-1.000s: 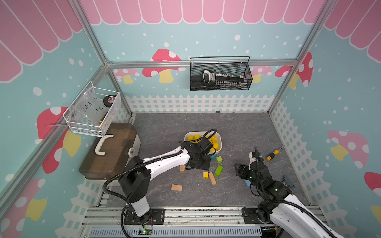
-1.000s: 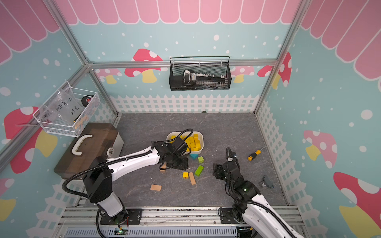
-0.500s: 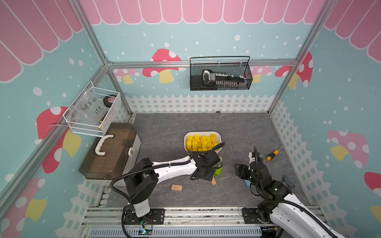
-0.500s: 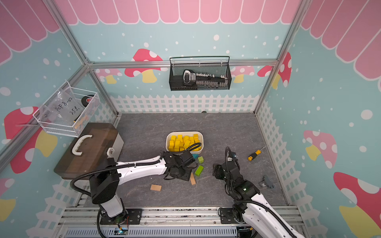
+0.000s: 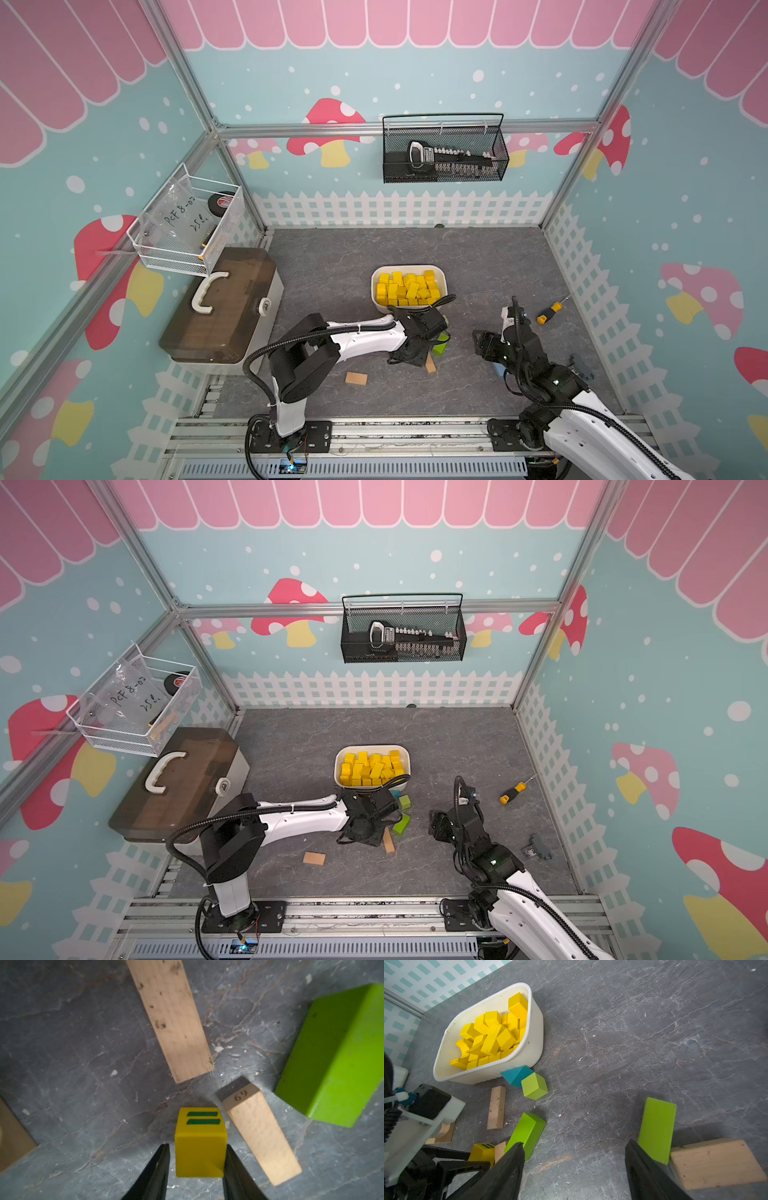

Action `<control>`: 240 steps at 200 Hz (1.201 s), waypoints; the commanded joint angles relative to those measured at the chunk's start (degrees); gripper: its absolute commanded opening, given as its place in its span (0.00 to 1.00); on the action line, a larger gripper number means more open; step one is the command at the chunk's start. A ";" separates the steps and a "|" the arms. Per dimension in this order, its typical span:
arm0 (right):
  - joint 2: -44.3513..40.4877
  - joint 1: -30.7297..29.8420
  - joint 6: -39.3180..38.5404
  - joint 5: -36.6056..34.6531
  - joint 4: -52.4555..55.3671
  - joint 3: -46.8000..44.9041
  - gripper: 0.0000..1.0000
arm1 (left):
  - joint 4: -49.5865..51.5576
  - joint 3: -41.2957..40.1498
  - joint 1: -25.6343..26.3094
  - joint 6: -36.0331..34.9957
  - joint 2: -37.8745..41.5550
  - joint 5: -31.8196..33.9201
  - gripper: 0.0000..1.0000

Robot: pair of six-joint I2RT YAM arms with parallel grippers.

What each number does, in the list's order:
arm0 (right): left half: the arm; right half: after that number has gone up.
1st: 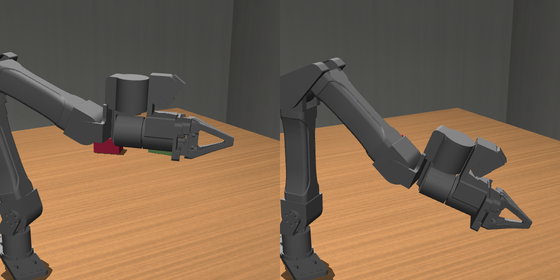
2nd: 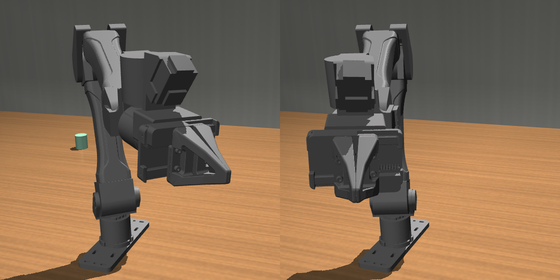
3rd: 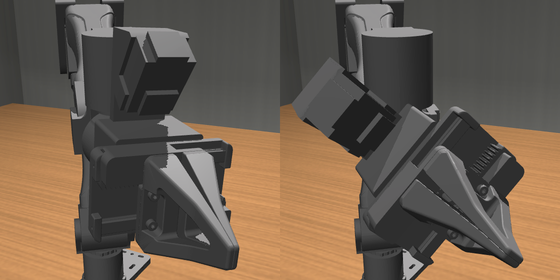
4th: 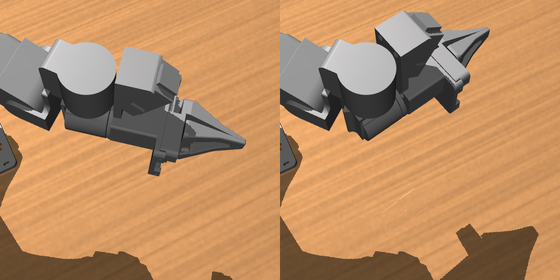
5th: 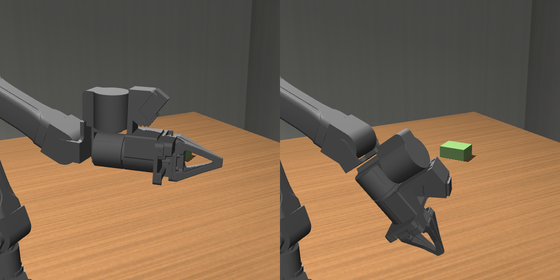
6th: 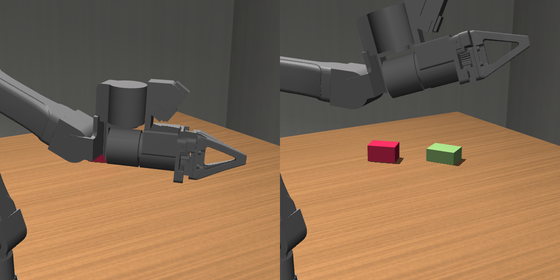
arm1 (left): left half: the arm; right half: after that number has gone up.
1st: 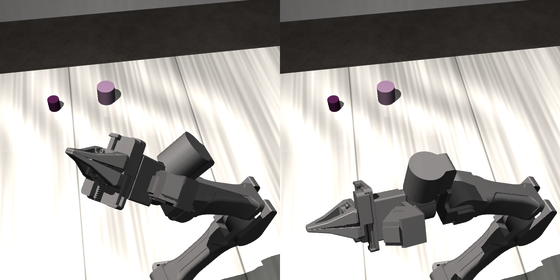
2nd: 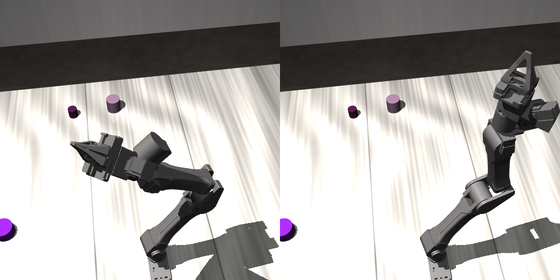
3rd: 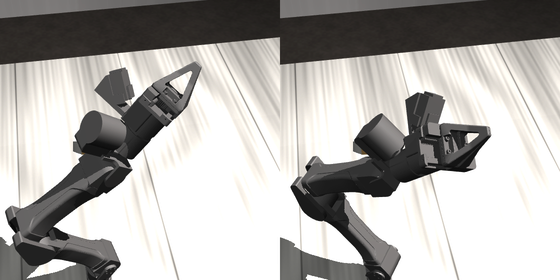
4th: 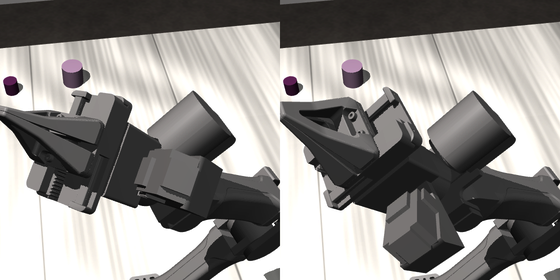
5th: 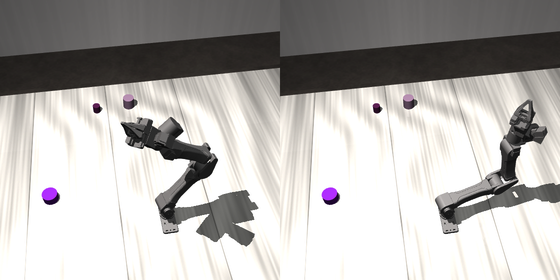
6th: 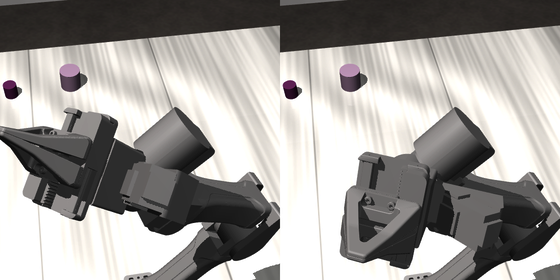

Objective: Pick out the yellow building blocks
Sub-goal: Pick up the building block from the center of the board.

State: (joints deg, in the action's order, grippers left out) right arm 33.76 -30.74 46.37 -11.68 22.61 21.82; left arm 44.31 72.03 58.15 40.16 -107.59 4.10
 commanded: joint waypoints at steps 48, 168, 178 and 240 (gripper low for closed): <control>-0.88 0.06 0.65 -0.79 -0.55 1.03 0.76 | 2.20 3.84 -3.70 -2.57 3.43 -0.64 0.23; 6.28 0.07 -7.45 -2.28 0.08 9.47 0.83 | 9.68 28.29 -22.22 -14.82 0.72 -4.62 0.33; 6.71 0.07 -9.61 -6.32 1.34 11.93 0.91 | 9.40 28.97 -22.83 -15.09 -0.11 -4.96 0.34; 11.39 0.10 -32.19 -36.06 -12.78 12.06 0.99 | 5.06 27.51 -27.87 -14.15 -5.00 -6.79 0.38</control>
State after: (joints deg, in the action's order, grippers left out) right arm 43.11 -30.74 29.58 -33.56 20.16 37.32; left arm 51.57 99.72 32.47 26.57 -111.15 -1.54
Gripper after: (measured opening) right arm 0.985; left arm 0.365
